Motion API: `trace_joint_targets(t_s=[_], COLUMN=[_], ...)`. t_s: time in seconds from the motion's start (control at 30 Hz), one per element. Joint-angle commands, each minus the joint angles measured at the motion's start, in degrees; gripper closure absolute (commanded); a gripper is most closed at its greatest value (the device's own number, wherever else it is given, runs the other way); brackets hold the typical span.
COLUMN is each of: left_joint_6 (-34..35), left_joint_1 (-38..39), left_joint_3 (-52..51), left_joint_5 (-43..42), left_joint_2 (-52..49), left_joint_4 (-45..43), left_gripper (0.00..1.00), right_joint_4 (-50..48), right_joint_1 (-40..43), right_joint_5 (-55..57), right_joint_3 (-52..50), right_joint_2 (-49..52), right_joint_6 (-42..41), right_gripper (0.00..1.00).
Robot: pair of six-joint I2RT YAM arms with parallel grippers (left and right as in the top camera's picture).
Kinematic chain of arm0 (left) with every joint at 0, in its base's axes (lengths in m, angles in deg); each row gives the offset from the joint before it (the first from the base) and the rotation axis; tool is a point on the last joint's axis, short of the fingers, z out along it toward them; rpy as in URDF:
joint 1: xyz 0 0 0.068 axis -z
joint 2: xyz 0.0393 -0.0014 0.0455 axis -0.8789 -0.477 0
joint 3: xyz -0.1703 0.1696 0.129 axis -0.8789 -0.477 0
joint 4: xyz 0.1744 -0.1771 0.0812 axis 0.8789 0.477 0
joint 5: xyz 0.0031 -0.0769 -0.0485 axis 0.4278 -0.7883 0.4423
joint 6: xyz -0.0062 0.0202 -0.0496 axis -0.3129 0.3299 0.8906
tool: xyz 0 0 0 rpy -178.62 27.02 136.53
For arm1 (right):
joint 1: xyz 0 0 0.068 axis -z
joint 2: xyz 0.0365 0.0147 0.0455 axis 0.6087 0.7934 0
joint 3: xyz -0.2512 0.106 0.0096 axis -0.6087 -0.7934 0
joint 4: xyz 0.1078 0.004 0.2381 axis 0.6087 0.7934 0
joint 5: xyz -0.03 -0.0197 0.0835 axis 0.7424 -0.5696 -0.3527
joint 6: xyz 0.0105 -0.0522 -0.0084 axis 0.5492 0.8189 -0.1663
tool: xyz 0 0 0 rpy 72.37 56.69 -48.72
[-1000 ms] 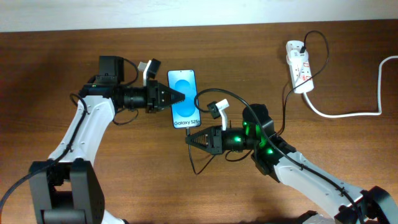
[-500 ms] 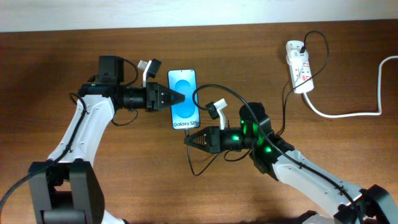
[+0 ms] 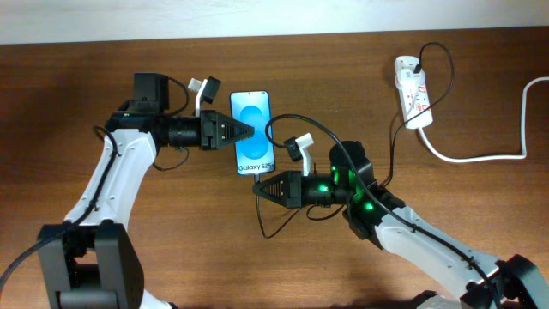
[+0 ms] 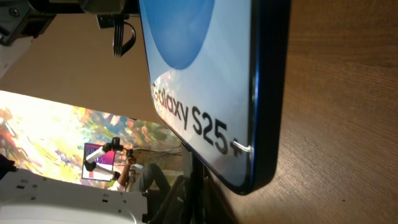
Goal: Plug charger to phone and switch on socket
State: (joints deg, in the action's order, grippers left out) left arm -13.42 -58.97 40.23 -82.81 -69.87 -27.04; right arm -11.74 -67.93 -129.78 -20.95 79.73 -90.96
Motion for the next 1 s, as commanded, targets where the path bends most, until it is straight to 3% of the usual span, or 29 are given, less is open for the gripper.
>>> trace_joint_targets(t_s=[0.0,0.97], left_joint_6=[-1.29,-1.55], left_joint_1=[3.80,8.28], left_joint_3=[-3.32,-3.32], left_joint_5=[-4.00,-2.08], left_joint_2=[0.13,0.13], left_joint_4=[5.51,8.76], left_gripper=[1.00,1.00], right_joint_4=[-5.38,-5.29], right_joint_1=[4.24,5.53], right_joint_5=[16.09,16.35], right_joint_3=[7.06,10.73], right_joint_2=[-0.66,-0.66], right_joint_6=[1.22,3.21], right_gripper=[0.96,0.96])
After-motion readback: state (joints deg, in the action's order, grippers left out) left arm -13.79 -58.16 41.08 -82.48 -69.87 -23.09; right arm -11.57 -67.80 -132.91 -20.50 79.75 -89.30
